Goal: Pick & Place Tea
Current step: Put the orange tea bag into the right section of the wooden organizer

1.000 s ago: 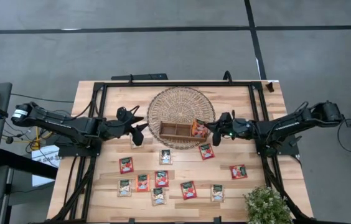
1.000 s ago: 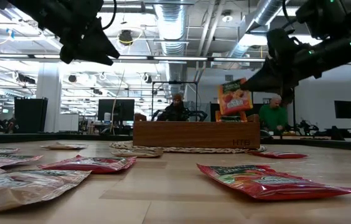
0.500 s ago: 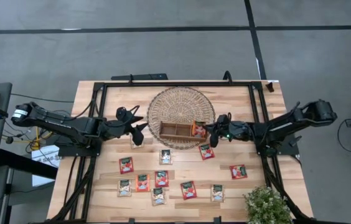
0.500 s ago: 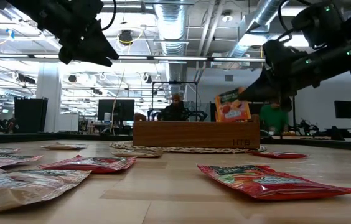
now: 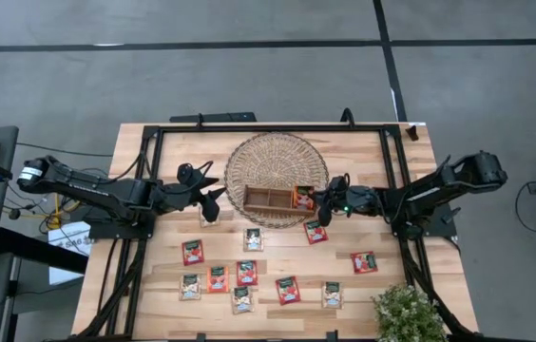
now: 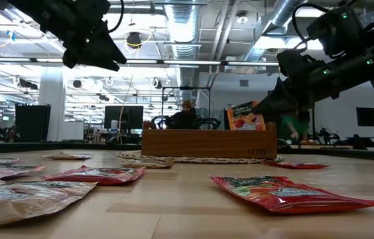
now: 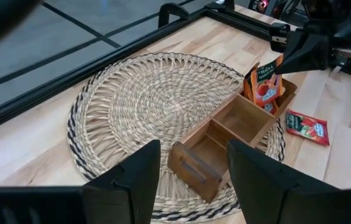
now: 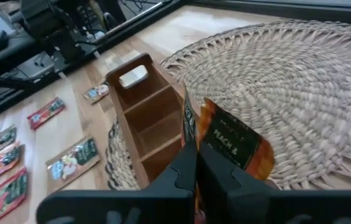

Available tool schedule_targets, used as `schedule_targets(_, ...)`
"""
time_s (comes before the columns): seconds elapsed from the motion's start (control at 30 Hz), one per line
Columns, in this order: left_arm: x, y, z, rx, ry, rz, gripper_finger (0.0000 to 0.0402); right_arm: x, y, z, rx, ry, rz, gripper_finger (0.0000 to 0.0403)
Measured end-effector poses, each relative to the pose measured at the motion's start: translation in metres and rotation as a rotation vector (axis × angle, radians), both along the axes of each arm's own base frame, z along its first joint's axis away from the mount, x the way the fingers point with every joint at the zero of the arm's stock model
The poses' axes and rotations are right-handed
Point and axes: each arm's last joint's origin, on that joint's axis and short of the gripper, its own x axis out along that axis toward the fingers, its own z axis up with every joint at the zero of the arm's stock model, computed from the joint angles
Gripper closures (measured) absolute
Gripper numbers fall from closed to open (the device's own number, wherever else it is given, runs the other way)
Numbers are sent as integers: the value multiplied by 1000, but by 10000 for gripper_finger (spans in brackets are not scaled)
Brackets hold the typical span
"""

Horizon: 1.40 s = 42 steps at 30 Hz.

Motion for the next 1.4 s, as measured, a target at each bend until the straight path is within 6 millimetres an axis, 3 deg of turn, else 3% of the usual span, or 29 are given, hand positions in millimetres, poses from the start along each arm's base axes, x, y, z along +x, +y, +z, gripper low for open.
schedule_targets(0.53,0,0,0,0,-1,0,225,-2,0,-4,-6,43,-11,400)
schedule_targets(1.03,0,0,0,-1,-1,-1,225,-2,0,-3,-6,43,-11,291)
schedule_targets(1.4,0,0,0,-1,-1,-1,225,-2,0,-4,-5,48,-8,305)
